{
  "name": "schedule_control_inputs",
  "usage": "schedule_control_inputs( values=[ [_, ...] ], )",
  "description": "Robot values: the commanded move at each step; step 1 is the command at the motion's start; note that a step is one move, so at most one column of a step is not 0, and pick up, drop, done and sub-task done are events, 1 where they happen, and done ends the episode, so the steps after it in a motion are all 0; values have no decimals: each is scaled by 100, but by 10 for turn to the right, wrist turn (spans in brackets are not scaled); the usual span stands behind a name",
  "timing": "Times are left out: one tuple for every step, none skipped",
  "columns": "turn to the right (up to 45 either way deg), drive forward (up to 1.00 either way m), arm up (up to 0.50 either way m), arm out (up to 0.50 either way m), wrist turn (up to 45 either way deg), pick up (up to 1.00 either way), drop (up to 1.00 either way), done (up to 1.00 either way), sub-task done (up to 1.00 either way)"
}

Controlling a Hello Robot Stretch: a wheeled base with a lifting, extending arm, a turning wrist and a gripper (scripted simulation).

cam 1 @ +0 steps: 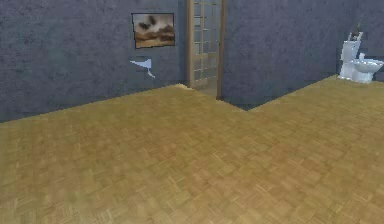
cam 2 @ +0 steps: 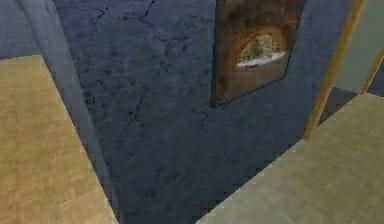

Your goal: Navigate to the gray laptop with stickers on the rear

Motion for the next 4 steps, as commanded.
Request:
schedule_control_inputs(
  values=[
    [0,100,0,0,0,0,0,0,0],
    [0,100,0,0,0,0,0,0,0],
    [30,0,0,0,0,0,0,0,0],
    [0,100,0,0,0,0,0,0,0]
  ],
)
